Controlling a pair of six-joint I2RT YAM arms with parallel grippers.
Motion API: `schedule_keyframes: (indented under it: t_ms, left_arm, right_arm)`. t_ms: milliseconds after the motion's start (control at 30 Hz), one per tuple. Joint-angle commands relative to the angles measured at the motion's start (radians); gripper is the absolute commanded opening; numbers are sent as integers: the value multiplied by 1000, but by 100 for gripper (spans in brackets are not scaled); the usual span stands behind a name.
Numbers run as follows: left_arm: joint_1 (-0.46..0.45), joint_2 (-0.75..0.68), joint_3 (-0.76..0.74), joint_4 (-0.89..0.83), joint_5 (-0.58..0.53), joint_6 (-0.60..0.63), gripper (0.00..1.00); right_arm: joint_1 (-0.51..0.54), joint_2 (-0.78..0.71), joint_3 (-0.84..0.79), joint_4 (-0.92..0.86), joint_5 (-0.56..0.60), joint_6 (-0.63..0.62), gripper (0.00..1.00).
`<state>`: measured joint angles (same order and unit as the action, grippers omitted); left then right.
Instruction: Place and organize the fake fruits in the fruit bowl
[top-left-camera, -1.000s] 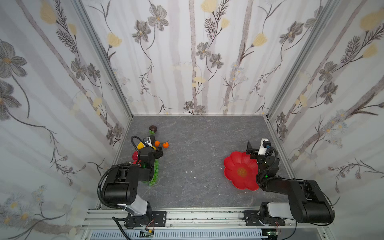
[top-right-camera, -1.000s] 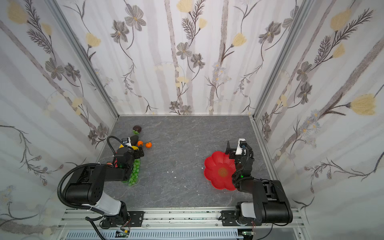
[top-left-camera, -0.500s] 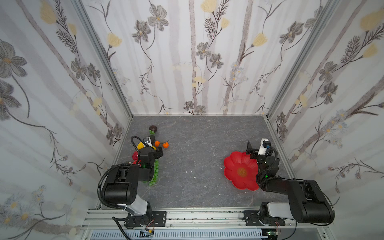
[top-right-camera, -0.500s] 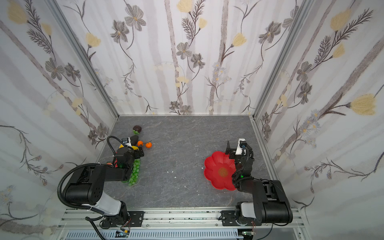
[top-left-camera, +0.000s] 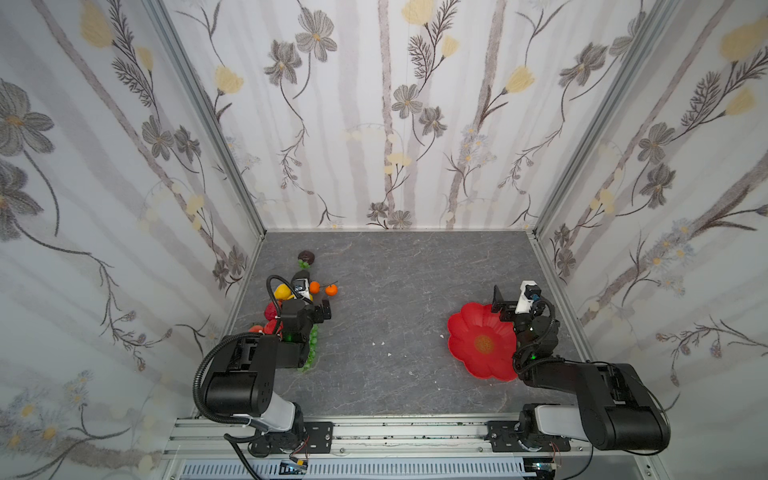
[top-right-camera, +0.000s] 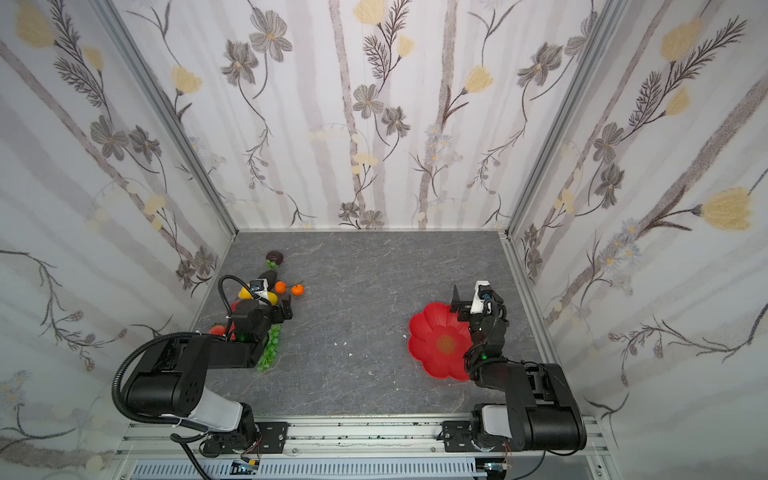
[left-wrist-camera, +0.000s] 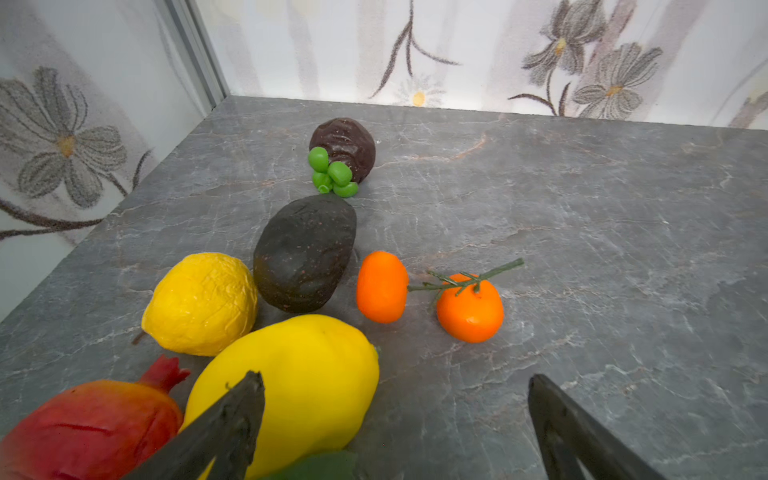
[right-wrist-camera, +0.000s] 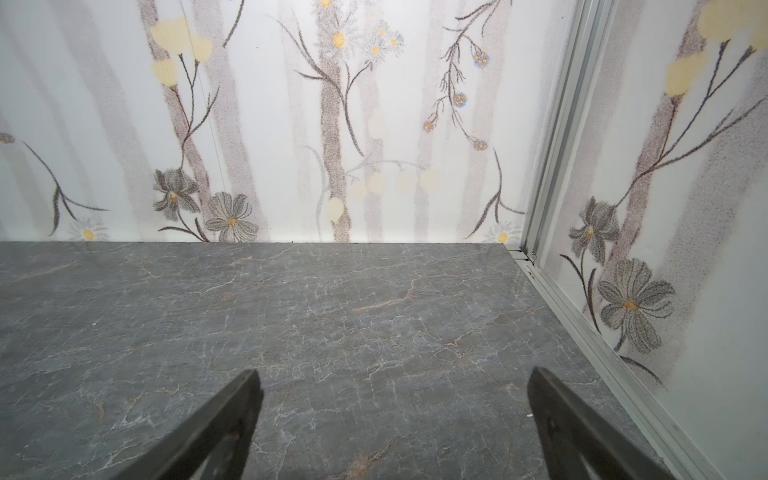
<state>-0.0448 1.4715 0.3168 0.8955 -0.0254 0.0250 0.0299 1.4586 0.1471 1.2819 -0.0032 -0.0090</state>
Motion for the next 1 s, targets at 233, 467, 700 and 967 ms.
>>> schedule_keyframes:
  t_ms: [233,467,700,967]
  left_arm:
    - [-98,-456,124,-490,-41,-75,100]
    - [-105,-651,273,-899,-85,-390,100]
    - [-106,-825,326,-1220,-93,-683,100]
    - [-107,-1045,174,-1164,114,-680,100]
  right_arm:
    - [27,-394,46,-334,-2,54,100]
    - [27,-686,236,-912,162,454,100]
    - [-1,-837,210,-1182,65,632,100]
    - [40,-593,196,-1244,-143,685,100]
